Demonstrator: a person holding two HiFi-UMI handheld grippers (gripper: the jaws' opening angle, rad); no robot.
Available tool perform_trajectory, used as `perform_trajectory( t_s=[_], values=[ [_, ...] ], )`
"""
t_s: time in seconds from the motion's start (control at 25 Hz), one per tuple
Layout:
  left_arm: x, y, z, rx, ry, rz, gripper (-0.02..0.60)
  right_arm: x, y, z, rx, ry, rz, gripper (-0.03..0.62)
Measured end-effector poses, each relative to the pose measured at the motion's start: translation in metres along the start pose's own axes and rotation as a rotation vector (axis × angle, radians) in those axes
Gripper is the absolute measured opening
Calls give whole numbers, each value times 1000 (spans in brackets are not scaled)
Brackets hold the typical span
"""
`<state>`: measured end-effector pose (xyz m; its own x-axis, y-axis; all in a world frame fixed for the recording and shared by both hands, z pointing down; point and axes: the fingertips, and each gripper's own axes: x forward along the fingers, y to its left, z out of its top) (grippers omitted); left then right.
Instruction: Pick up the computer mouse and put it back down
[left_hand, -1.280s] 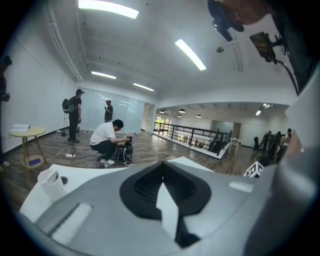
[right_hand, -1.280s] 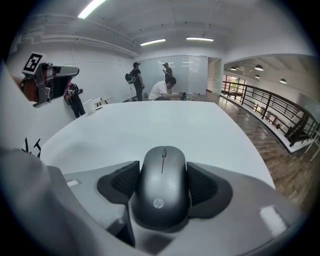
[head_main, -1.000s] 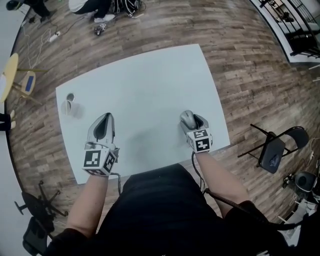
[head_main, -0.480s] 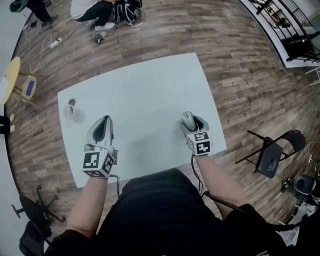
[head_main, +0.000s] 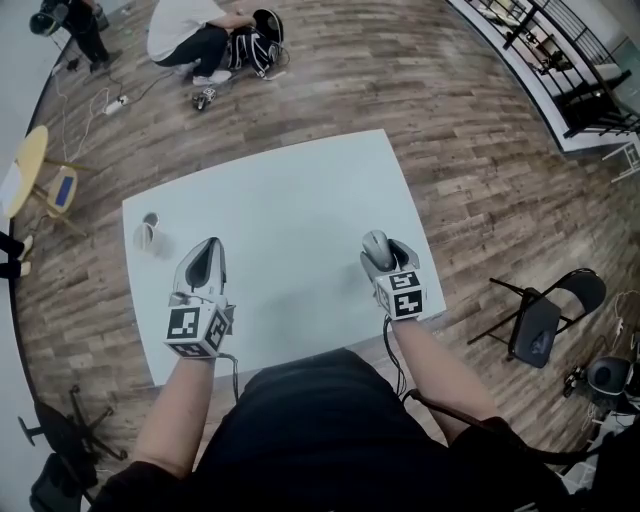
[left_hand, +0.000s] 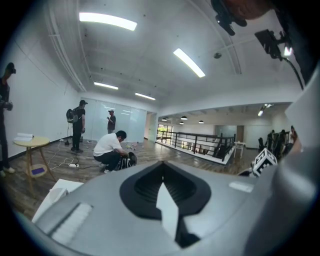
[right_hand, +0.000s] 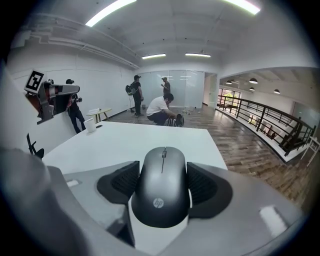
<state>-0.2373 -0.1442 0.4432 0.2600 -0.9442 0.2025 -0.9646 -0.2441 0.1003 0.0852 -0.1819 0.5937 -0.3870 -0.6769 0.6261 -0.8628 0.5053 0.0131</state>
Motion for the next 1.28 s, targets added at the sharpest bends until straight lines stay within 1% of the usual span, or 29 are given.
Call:
perform_trajectory(
  t_s=[0.32,0.48,0.68,0.84,1.04,1.28],
  values=[
    [2,-4,25,6,-55,1,8,-25,-4,41,-45,-40,11,295],
    [2,-6,33,29,-87,1,8,-37,-5,64,-53,-81,18,295],
    [-1,0,43,36,-110,20,8,-54,-2,94,-73,-118,20,295],
    [-5,-1,57,33,-126,25,8,-62,-2,112,-69,-140,21,295],
    [-10,15,68,49,-165,64,8,-74,0,134,-66,-179,19,295],
    [-14,17,96,27,-201,55,8,-94,-3,160,-42,-244,23,295]
  ],
)
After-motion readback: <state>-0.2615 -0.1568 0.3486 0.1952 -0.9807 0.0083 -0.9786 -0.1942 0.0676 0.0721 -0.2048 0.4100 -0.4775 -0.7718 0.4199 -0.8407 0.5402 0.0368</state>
